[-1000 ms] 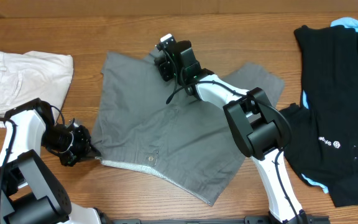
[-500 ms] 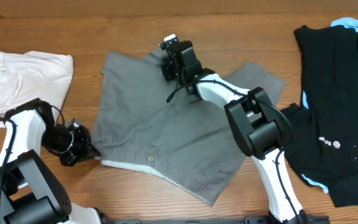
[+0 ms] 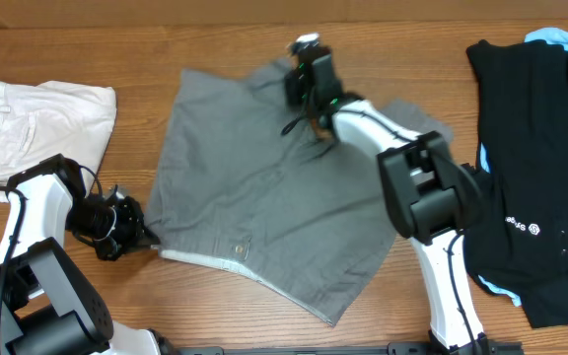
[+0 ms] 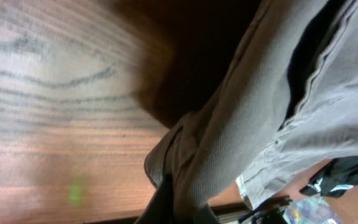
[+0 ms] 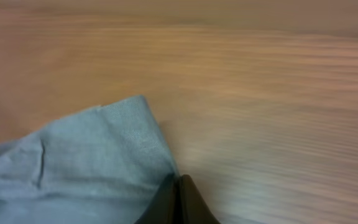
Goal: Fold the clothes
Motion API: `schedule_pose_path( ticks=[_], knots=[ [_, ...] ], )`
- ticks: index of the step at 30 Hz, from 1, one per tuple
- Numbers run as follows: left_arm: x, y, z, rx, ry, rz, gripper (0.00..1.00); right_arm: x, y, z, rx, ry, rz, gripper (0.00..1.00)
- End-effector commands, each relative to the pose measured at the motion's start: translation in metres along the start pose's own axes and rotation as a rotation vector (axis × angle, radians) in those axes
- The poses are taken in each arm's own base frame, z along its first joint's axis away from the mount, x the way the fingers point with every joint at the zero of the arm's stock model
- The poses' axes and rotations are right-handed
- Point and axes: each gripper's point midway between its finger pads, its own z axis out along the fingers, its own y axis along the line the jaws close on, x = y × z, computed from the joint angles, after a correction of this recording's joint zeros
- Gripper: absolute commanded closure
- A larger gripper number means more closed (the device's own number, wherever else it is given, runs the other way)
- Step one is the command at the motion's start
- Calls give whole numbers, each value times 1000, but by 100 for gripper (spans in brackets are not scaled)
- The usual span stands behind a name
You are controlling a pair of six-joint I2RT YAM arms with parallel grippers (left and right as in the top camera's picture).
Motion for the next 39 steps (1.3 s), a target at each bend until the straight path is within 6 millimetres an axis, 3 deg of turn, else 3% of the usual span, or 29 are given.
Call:
schedule_pose_path(
  ticks=[1,6,10,16,20,21,22,23,24,25,26,28,33,37,39],
  knots=[
    [-14,-26,-4,124,-68,70,96,-85,-86,-32,176,-129,92,96],
    [-68,-52,-16,222,-283,119,96,-101,-158,-52,272,-92,151,96],
    [-118,-88,-39,293,-515,192,96,-88,-200,-63,340,-34,203,96],
    [-173,-168,-101,412,-932,323,94,-47,-228,-73,418,122,239,96],
    [-186,-188,-128,401,-1112,320,92,-33,-240,-87,515,169,292,96],
    [-188,-187,-133,398,-1127,305,92,-34,-240,-89,521,172,299,96],
    [-190,-186,-137,394,-1139,297,92,-36,-240,-93,521,174,299,86],
    [-192,-185,-140,392,-1145,293,90,-39,-240,-97,521,170,299,63],
    [-193,-183,-144,387,-1151,291,85,-43,-240,-101,521,165,300,34],
    [-195,-181,-148,378,-1155,290,65,-48,-239,-106,521,157,301,12],
    [-196,-179,-151,367,-1159,296,45,-53,-239,-112,520,150,302,0],
    [-198,-173,-157,332,-1156,307,0,-64,-240,-130,524,140,309,0],
    [-182,-156,-143,193,-973,312,0,-62,-243,-185,553,214,390,0],
    [-132,-151,-97,197,-657,262,0,-28,-234,-226,508,401,471,0],
    [-98,-141,-68,169,-480,212,0,3,-226,-243,453,553,526,0]
  ],
)
